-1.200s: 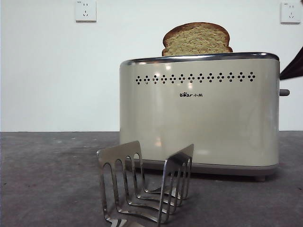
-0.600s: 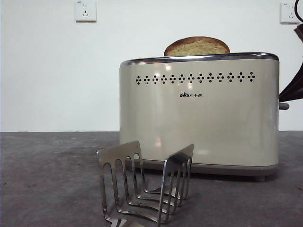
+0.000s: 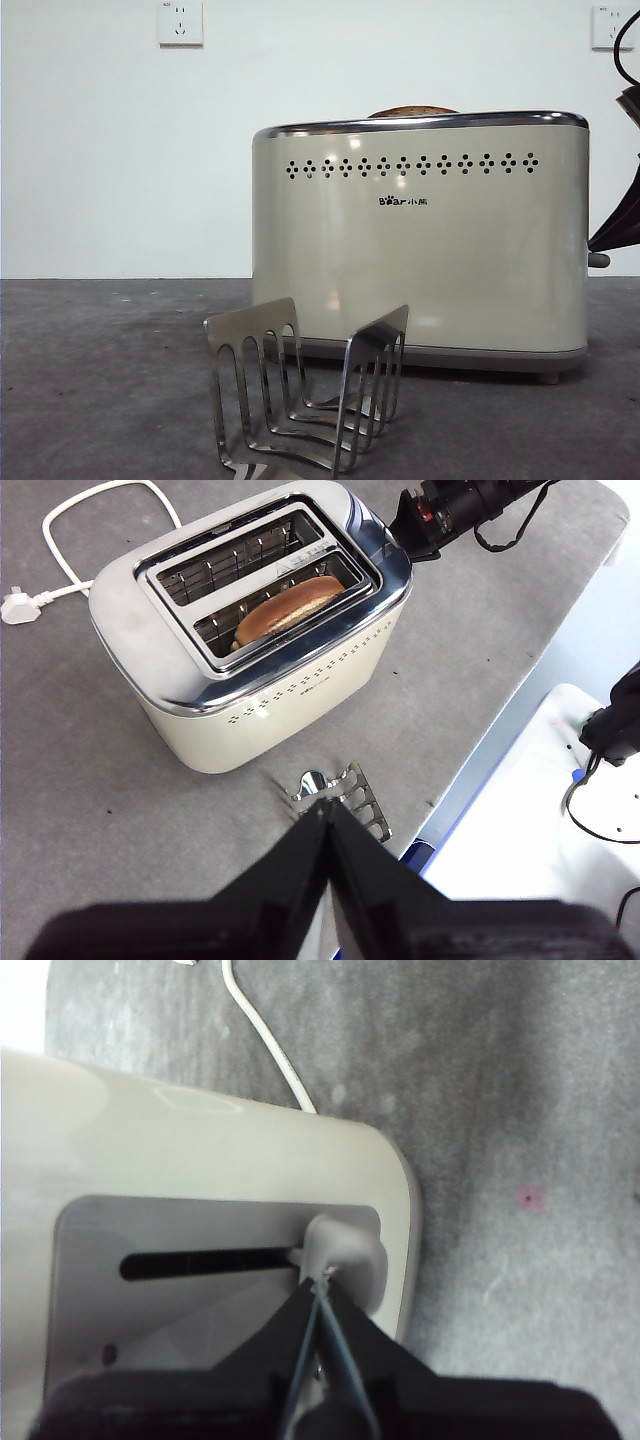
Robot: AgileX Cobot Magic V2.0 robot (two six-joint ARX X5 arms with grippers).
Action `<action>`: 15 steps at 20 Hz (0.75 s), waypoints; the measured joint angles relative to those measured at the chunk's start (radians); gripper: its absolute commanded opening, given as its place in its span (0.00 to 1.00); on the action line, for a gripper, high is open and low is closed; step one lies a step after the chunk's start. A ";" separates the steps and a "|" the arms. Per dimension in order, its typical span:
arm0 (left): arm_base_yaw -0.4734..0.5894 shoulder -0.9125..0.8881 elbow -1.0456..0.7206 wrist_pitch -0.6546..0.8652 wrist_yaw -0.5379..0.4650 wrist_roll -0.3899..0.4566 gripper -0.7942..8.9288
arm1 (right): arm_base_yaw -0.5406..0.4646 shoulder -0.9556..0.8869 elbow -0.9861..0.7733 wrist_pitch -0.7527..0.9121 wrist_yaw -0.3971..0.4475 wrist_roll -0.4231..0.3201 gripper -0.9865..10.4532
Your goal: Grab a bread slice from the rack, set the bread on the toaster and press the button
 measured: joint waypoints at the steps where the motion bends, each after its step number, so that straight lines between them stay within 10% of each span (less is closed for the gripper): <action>1: 0.000 0.000 0.000 0.000 0.000 0.000 0.07 | 0.000 0.010 0.005 0.011 -0.001 0.000 0.08; 15: 0.000 0.000 0.000 0.000 0.000 -0.002 0.07 | -0.001 0.074 0.023 0.034 -0.021 -0.012 0.08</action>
